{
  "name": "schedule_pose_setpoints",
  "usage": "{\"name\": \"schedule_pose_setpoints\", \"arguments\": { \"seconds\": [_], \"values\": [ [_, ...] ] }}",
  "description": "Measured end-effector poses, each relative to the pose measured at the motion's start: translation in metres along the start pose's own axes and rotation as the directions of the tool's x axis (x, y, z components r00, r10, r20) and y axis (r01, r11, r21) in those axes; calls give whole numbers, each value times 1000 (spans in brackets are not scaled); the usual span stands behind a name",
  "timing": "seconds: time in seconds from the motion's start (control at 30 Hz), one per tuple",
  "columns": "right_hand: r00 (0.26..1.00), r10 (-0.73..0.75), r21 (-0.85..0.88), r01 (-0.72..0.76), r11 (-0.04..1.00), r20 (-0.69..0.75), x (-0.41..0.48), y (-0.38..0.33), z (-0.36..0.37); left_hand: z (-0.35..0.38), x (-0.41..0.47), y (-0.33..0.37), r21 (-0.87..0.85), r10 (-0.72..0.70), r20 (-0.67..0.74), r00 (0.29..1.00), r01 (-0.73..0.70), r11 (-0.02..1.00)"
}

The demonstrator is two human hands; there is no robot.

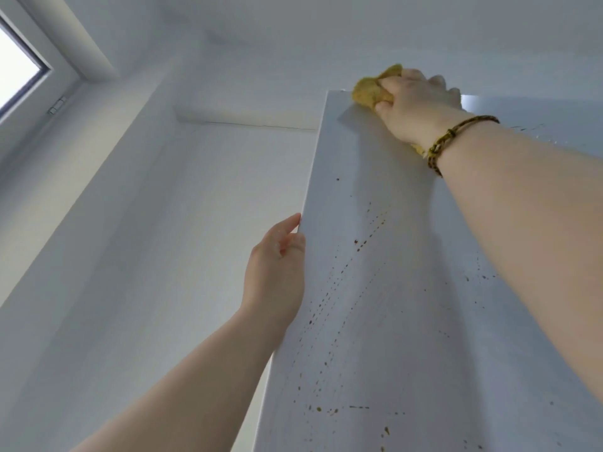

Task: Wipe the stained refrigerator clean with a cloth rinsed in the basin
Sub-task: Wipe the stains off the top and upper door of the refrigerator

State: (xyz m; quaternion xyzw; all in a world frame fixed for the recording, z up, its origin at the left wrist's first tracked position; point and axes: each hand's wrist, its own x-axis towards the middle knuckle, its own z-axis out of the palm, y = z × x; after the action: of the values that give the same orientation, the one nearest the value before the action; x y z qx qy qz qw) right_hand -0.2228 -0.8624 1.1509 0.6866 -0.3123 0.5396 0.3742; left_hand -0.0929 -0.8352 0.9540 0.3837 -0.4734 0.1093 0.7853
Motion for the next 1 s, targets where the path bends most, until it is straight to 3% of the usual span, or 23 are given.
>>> {"name": "schedule_pose_setpoints", "arguments": {
  "seconds": [0.07, 0.13, 0.27, 0.33, 0.4, 0.47, 0.57, 0.6, 0.67, 0.73, 0.83, 0.9, 1.0],
  "values": [
    [996, 89, 17, -90, 996, 29, 6, -2, 2, -1, -1, -1, -2, -2, -1, 1000, 2, 1000],
    [997, 70, 15, -70, 997, 21, 7, -17, 7, -2, -1, -2, -9, -6, 3, 1000, 6, 1000],
    [980, -188, -53, 185, 981, -58, -3, -46, 15, -3, 1, -1, -29, -11, 10, 1000, 11, 1000],
    [940, -341, -77, 340, 937, -1, -4, -51, 14, -4, 2, -2, -37, -3, 4, 1000, 3, 999],
    [917, -393, -80, 397, 914, 62, -2, -48, 10, -5, 2, -3, -50, -4, -1, 1000, 4, 999],
    [954, -299, -41, 300, 953, 24, 1, -34, 7, -4, 2, -4, -49, -5, -2, 1000, 5, 999],
    [996, 42, 55, -37, 998, -82, 1, -7, 6, -4, -1, -4, -57, -2, 3, 1000, 2, 998],
    [993, 85, 48, -81, 996, -83, -3, -3, 6, -4, -1, -4, -67, -4, 4, 1000, 5, 998],
    [998, -9, 27, 10, 1000, -65, -15, -7, 8, -5, 0, -4, -86, -7, 0, 1000, 7, 996],
    [975, -218, 38, 220, 975, -36, -36, -16, 12, -5, 0, -4, -95, -6, -7, 1000, 5, 995],
    [857, -515, -7, 515, 857, 11, -70, -23, 22, -3, -2, -3, -103, -11, -3, 1000, 11, 995],
    [839, -541, -15, 543, 840, 51, -70, -18, 18, -3, -3, -2, -108, -13, -8, 1000, 12, 994],
    [938, -346, 8, 346, 938, 32, -42, -9, 12, -4, -2, -2, -121, -12, -7, 1000, 11, 993]
  ]
}}
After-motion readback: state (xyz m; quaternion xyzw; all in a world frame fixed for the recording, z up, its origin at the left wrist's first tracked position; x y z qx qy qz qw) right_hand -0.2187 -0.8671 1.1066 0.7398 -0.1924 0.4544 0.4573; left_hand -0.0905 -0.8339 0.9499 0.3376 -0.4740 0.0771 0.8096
